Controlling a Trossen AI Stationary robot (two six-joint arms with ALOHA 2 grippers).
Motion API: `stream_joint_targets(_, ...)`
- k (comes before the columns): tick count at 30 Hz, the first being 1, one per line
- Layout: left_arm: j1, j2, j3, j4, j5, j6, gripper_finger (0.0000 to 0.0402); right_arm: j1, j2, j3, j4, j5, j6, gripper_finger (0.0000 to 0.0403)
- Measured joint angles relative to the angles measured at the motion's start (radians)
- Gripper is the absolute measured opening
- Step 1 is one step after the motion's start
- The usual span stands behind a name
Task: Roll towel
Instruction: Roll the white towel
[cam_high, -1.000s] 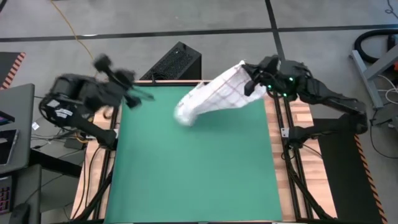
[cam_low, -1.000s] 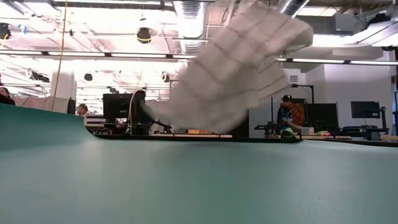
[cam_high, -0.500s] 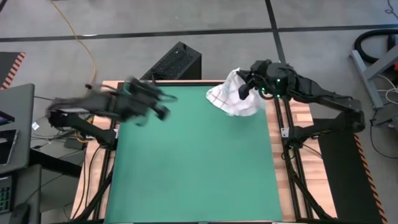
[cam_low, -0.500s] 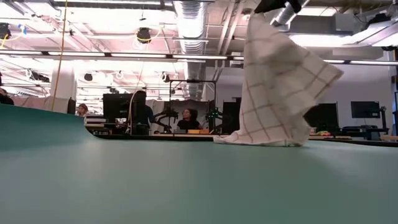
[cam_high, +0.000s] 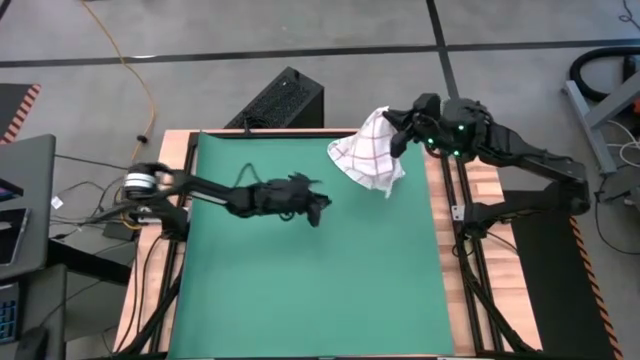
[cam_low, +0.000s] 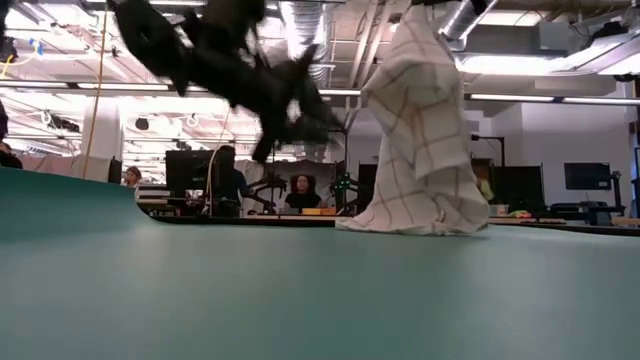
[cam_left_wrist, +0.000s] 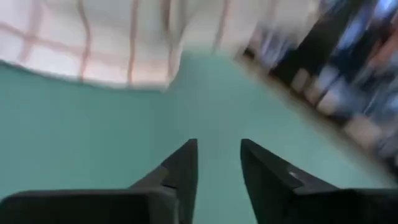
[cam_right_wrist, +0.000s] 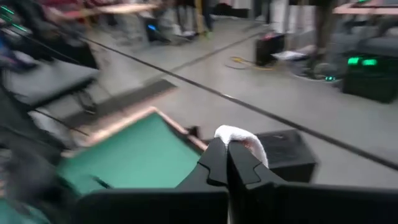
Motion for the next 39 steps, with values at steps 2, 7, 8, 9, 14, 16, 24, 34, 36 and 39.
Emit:
stream_joint_targets(2, -0.009, 0.067, 0.060, -0.021, 0.021, 0.116, 0.0131, 0.001, -0.007, 0.000, 0.008, -0.037, 0.025, 0.0003)
stream_joint_targets(7, -0.035, 0.187, 0.303, -0.309, -0.120, 0.411, 0.0145, 0.008, -0.011, 0.000, 0.011, -0.078, 0.043, 0.0004)
stream_joint_targets(8, -0.038, 0.207, 0.353, -0.373, -0.150, 0.489, 0.0145, 0.008, -0.011, 0.000, 0.011, -0.078, 0.043, 0.0005)
stream_joint_targets(9, -0.040, 0.227, 0.399, -0.425, -0.168, 0.573, 0.0145, 0.008, -0.011, 0.000, 0.012, -0.078, 0.043, 0.0005)
stream_joint_targets(14, -0.017, 0.339, 0.528, -0.513, -0.145, 0.798, 0.0146, 0.007, -0.028, 0.000, 0.024, -0.103, 0.035, 0.0005)
stream_joint_targets(16, 0.014, 0.367, 0.531, -0.538, -0.091, 0.804, 0.0146, 0.007, -0.044, 0.000, 0.020, -0.111, 0.035, 0.0005)
stream_joint_targets(24, 0.110, 0.373, 0.534, -0.506, -0.006, 0.872, 0.0138, 0.014, -0.128, 0.000, 0.008, -0.132, 0.035, 0.0006)
stream_joint_targets(34, 0.144, 0.374, 0.536, -0.442, 0.052, 0.950, 0.0137, 0.013, -0.152, 0.000, -0.008, -0.133, 0.028, 0.0006)
stream_joint_targets(36, 0.136, 0.374, 0.536, -0.446, 0.057, 0.952, 0.0137, 0.012, -0.149, 0.000, -0.008, -0.133, 0.028, 0.0006)
stream_joint_targets(39, 0.115, 0.374, 0.535, -0.431, 0.057, 0.957, 0.0137, 0.012, -0.146, 0.000, -0.009, -0.133, 0.029, 0.0006)
